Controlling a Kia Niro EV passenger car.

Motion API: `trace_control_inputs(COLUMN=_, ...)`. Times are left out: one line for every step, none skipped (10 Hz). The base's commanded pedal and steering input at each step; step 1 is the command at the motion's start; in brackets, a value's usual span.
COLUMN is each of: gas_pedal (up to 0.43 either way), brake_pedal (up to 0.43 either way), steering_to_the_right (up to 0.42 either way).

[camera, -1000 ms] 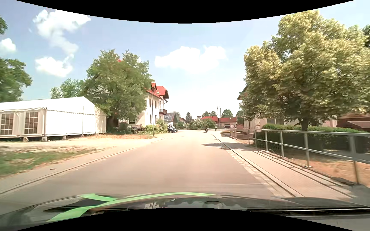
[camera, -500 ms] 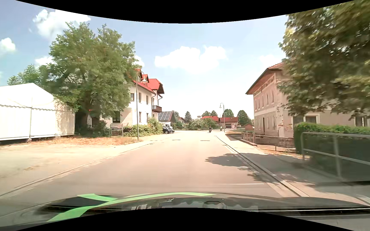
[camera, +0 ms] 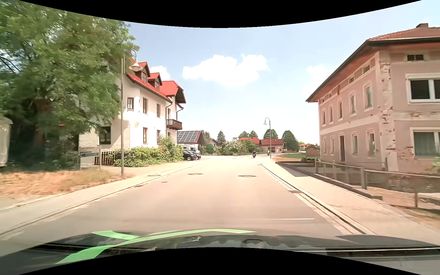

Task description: Follow the waypoints while adhering to traffic rules and regulations

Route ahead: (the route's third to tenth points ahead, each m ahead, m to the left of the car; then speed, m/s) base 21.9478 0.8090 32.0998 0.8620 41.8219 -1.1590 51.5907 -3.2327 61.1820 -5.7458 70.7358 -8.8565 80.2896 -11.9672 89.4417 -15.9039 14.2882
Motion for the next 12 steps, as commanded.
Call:
trace_control_inputs(gas_pedal=0.22, brake_pedal=0.0, steering_to_the_right=0.007)
trace_control_inputs(gas_pedal=0.209, brake_pedal=0.0, steering_to_the_right=0.007)
trace_control_inputs(gas_pedal=0.197, brake_pedal=0.0, steering_to_the_right=0.008)
trace_control_inputs(gas_pedal=0.189, brake_pedal=0.0, steering_to_the_right=0.008)
trace_control_inputs(gas_pedal=0.177, brake_pedal=0.0, steering_to_the_right=0.01)
trace_control_inputs(gas_pedal=0.177, brake_pedal=0.0, steering_to_the_right=0.013)
trace_control_inputs(gas_pedal=0.189, brake_pedal=0.0, steering_to_the_right=0.015)
trace_control_inputs(gas_pedal=0.197, brake_pedal=0.0, steering_to_the_right=0.015)
trace_control_inputs(gas_pedal=0.197, brake_pedal=0.0, steering_to_the_right=0.015)
trace_control_inputs(gas_pedal=0.197, brake_pedal=0.0, steering_to_the_right=0.015)
trace_control_inputs(gas_pedal=0.197, brake_pedal=0.0, steering_to_the_right=0.015)
trace_control_inputs(gas_pedal=0.189, brake_pedal=0.0, steering_to_the_right=0.016)
